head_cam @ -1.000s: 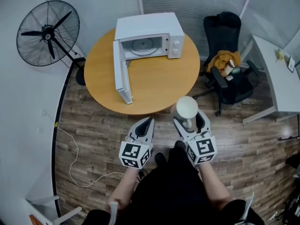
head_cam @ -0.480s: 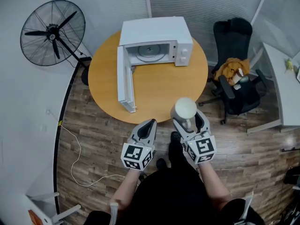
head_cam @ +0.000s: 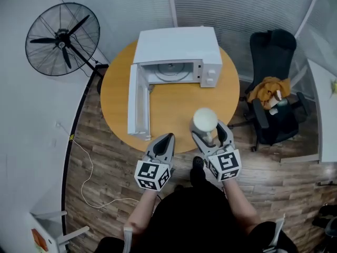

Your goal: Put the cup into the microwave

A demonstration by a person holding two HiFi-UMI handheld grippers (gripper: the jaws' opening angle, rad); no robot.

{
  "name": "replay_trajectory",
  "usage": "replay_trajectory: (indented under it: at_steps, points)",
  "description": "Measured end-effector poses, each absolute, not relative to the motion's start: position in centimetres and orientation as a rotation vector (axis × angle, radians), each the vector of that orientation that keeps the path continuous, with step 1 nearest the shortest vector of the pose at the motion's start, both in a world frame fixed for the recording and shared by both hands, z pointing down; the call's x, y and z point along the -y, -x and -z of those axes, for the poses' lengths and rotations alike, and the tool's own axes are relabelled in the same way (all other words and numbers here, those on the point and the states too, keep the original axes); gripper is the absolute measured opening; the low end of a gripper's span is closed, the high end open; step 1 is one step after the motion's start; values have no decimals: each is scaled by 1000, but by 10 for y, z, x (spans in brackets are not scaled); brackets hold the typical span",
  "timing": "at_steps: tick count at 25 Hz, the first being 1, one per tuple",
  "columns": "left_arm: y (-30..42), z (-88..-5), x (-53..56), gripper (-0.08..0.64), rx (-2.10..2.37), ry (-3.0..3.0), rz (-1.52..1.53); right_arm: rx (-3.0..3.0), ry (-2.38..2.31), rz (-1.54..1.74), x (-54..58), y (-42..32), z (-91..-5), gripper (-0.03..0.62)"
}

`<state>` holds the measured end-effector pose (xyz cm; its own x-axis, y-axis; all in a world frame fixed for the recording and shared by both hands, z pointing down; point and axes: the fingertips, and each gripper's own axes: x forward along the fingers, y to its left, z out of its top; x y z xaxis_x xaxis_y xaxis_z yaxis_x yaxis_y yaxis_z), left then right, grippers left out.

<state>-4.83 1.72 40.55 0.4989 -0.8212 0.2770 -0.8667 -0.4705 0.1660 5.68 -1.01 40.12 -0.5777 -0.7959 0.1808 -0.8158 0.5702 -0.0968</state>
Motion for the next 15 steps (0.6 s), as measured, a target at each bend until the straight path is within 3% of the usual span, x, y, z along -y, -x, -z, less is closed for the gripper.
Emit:
replay_trajectory:
  at_steps: [15]
  points:
    - [25,-418,43,-2,1566,-2355,-245,2734,-1192,-307,85,-71,-435,370]
